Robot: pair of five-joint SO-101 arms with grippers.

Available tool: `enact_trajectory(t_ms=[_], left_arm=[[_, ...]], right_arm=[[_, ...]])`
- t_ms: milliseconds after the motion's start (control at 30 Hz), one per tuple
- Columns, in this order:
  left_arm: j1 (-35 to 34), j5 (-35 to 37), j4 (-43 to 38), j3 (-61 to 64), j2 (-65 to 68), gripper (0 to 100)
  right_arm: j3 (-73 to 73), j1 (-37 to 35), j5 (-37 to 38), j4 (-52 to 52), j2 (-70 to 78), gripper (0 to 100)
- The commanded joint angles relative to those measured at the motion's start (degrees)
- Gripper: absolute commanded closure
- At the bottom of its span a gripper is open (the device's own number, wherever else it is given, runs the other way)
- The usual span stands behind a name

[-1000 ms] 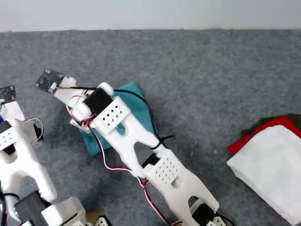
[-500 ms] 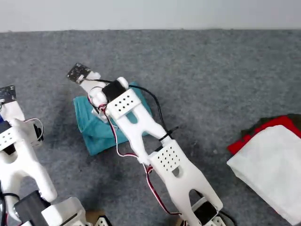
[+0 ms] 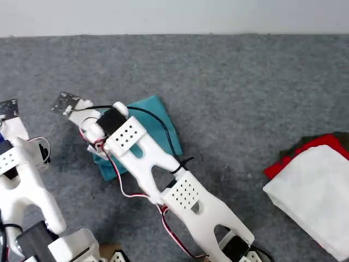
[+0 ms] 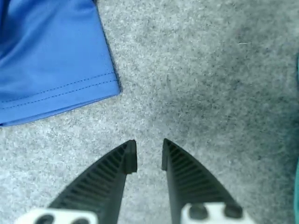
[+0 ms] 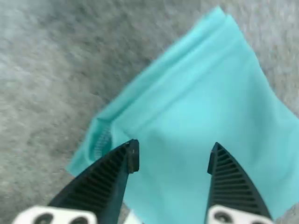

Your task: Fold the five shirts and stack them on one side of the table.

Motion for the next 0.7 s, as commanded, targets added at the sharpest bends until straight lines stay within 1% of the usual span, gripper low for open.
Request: enact_trajectory(t_ms=[0,67,233,300,367,600,667], left_arm=[[-0.2,-0.7,-0.2,-0.4,-1.8,90],[-0.2,-0.7,-0.2,-0.4,-2.0,90],[-0.1,-0.7,-0.2,-0.4,-1.9,90],[-0.1,-0.7,-0.2,-0.4,-1.9,90],[-0.1,-0.7,-0.2,-0.4,-1.9,90],[-0.1,-0.7,-0.2,-0.4,-1.9,90],[-0.2,-0.7,-0.2,-0.5,-2.0,90]], right_arm=[[-2.3,-1.3,-0.5,2.5,-5.1,75.3],[-2.3,-0.5,-0.5,2.5,-5.3,75.3],[-2.5,5.8,-0.5,2.2,-2.3,75.3],[-2.4,6.3,-0.7,2.5,-0.7,75.3],[-2.4,5.5,-0.8,2.5,0.1,75.3],[-2.2,-1.2,-0.9,2.6,0.7,75.3],[-2.2,-2.2,-0.9,2.6,1.3,75.3]])
